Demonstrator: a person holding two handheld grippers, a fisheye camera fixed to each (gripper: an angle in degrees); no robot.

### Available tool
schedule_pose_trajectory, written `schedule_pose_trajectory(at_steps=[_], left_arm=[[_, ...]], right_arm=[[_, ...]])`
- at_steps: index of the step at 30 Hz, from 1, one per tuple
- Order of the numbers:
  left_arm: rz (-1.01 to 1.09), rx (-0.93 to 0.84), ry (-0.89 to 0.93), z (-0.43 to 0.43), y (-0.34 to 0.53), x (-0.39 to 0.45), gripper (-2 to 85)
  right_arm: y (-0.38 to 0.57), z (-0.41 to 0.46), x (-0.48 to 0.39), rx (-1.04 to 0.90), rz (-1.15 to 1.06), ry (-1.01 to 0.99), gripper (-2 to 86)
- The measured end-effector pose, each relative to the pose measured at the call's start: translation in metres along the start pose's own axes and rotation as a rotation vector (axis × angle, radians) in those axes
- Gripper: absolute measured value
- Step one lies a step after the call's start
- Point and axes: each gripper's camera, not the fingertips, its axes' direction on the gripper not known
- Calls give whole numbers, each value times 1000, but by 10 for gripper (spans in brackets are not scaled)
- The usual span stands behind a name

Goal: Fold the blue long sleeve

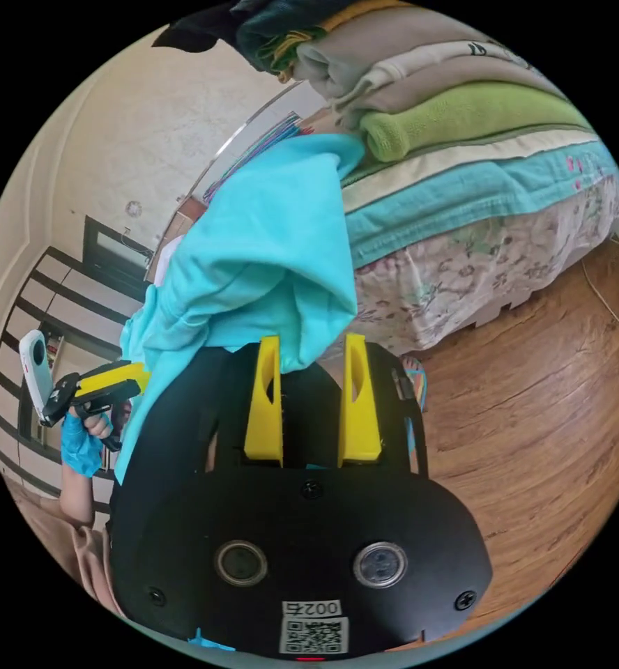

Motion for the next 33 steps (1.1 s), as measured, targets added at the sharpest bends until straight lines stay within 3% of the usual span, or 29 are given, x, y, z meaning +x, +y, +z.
schedule_pose_trajectory(at_steps=[1, 7, 12, 18, 25, 33], left_arm=[[7, 24, -25, -14, 3, 2, -10], [66, 116, -62, -78, 12, 7, -7], [139, 114, -92, -98, 19, 15, -8], [130, 149, 39, -105, 38, 13, -10], [164, 333, 252, -146, 51, 12, -10], [356, 311, 395, -136, 39, 57, -10]], right_arm=[[-1, -8, -6, 31, -27, 19, 39], [-15, -78, -61, 286, -246, 171, 2], [-38, -113, -116, 291, -458, 342, -6], [-50, -149, -155, 339, -563, 428, -8], [-58, -201, -185, 477, -619, 582, -6], [-66, -211, -180, 297, -671, 475, -3]])
